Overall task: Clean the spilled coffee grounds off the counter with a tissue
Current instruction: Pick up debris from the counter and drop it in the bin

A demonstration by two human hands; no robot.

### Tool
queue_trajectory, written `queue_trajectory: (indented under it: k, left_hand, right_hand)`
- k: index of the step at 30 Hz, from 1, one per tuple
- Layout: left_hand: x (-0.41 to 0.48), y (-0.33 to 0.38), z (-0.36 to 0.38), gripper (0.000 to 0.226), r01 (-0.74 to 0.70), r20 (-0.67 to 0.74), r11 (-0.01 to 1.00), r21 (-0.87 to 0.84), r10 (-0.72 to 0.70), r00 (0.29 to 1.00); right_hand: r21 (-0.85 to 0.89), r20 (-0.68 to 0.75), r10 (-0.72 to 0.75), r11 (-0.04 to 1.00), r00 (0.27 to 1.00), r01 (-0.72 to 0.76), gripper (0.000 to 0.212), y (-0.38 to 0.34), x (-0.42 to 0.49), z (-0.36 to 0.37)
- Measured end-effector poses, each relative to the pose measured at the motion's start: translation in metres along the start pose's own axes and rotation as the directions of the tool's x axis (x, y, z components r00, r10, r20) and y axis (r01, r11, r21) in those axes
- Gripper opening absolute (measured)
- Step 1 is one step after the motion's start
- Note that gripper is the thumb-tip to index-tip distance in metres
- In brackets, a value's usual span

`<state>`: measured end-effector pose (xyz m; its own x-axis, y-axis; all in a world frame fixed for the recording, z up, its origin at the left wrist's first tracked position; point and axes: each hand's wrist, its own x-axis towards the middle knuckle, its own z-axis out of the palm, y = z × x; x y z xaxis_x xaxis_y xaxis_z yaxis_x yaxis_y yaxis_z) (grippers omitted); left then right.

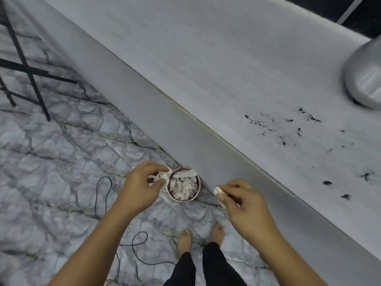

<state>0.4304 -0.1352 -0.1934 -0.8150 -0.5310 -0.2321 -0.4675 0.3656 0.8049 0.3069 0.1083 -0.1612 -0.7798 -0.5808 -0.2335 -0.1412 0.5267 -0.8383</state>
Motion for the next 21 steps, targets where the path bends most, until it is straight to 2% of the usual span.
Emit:
queue_trajectory:
  k: [6,11,16,19,21]
  left_hand:
    - [0.009,-0.139,0.055,0.031,0.191,-0.004,0.981,-0.026,-0.191,0.982]
    - [0.058,-0.270,0.145,0.026,0.309,-0.070,0.949,-0.061,-0.313,0.947]
    - [0.117,-0.387,0.255,0.026,0.287,-0.099,0.957,-0.053,-0.291,0.952]
    - [0.135,-0.435,0.308,0.040,0.273,-0.040,0.961,-0.038,-0.274,0.961]
    - [0.134,-0.450,0.322,0.052,0.296,0.003,0.955,-0.026,-0.296,0.955]
  right_hand:
    - [-0.104,0.133,0.123,0.989,0.983,-0.110,0.020,0.107,0.053,0.111]
    - [-0.212,0.128,0.216,0.959,0.968,-0.186,0.020,0.239,0.132,0.221]
    - [-0.324,0.074,0.154,0.938,0.985,-0.122,0.021,0.372,0.202,0.318]
    - [-0.333,0.129,0.160,0.937,0.979,-0.109,0.040,0.436,0.214,0.353]
    - [-0.342,0.119,0.158,0.933,0.980,-0.109,0.042,0.458,0.207,0.357]
